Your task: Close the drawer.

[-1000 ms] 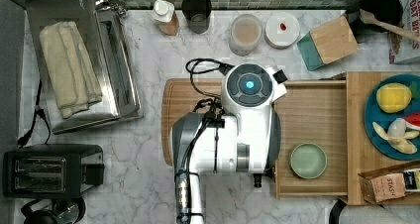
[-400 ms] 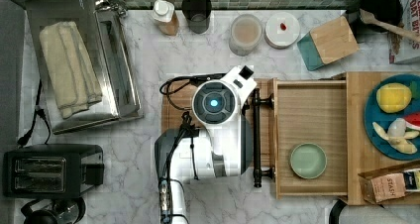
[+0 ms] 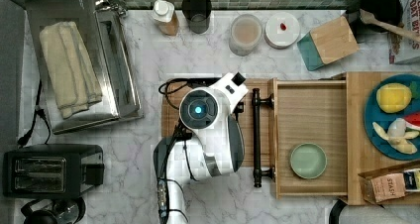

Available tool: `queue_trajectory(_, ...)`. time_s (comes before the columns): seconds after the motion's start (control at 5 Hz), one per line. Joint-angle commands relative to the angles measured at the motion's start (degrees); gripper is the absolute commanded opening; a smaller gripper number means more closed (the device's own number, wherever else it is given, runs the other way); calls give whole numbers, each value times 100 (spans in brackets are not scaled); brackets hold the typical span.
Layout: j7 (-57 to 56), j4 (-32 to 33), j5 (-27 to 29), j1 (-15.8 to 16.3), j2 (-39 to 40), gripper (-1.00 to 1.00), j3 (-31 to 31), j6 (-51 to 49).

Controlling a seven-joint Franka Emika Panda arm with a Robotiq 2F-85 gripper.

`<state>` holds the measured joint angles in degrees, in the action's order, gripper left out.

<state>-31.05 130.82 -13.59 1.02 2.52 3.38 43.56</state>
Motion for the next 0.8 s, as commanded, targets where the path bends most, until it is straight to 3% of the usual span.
queue_trajectory(0.2,282,338,-270,64,174,-100,55,91)
queue_trajectory(0.8,623,890,-446,-30,498,-100,-192,1117)
